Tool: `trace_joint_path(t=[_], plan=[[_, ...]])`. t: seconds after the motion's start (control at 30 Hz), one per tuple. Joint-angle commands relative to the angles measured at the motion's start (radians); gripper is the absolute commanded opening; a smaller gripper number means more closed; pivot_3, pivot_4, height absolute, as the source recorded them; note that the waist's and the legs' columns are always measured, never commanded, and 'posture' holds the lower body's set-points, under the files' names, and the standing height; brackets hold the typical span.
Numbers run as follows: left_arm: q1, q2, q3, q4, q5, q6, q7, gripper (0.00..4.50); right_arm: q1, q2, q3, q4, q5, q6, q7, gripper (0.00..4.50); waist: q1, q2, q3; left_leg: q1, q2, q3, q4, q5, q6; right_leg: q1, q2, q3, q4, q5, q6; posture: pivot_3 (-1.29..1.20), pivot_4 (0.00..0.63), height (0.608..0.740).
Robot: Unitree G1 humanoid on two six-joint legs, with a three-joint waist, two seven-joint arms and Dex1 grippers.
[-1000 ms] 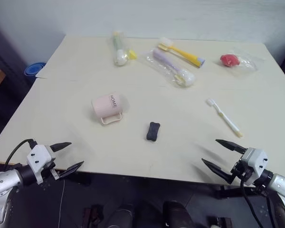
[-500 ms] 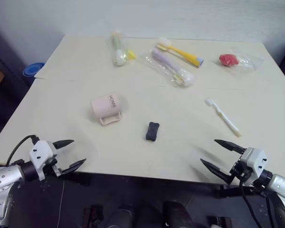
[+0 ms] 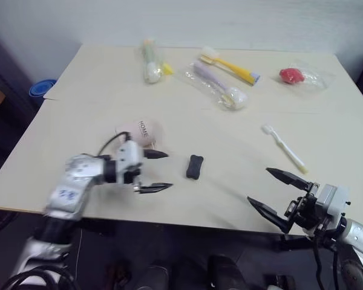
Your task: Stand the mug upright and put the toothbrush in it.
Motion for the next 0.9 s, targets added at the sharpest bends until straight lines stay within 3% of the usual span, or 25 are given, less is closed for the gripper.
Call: trace_joint_path(t=[0.03,0.33,0.53,0.7,0.9], plan=[[-0.109,-0.074,-0.050,0.184,0.073,-0.101,-0.005,4.50,0.044,-0.004,-0.034,-0.058,0.030,0.020,-0.013,4.48,0.001,-0.001,0.000,0.000,0.000,0.000,0.001,0.000,0.000,0.000,0.000,0.000,0.000,0.000,0.000,0.00,0.150,0.740],[-0.252,-0.205,-0.107,0.580,0.199,-0.253,-0.002,4.50,0.138,0.025,-0.058,-0.131,0.053,0.049,-0.073,4.48,0.003,-0.002,0.001,0.000,0.000,-0.001,0.002,0.000,0.000,-0.002,0.003,0.004,0.000,0.000,0.001,0.00,0.150,0.740],[-0.293,-0.229,-0.111,0.691,0.246,-0.310,0.013,3.08,0.142,0.056,-0.057,-0.129,0.042,0.024,-0.090,4.50,0.005,-0.002,0.000,0.000,-0.001,-0.001,0.004,0.000,0.000,-0.001,0.004,0.006,0.000,0.002,0.003,0.00,0.150,0.740],[-0.184,-0.205,0.017,0.462,0.102,-0.340,0.012,1.91,0.078,0.055,-0.026,-0.042,0.030,-0.004,-0.040,4.50,0.001,-0.002,0.000,0.000,0.000,-0.001,0.004,0.000,0.000,-0.001,0.004,0.008,0.000,0.002,0.003,0.00,0.150,0.740],[0.102,-0.106,0.262,-0.112,-0.167,-0.074,0.150,1.91,-0.033,0.050,0.011,0.055,0.040,-0.019,0.036,4.50,-0.013,-0.002,0.001,0.000,0.004,-0.005,0.002,-0.002,-0.003,-0.005,0.006,0.022,0.001,0.003,0.001,0.00,0.150,0.740]])
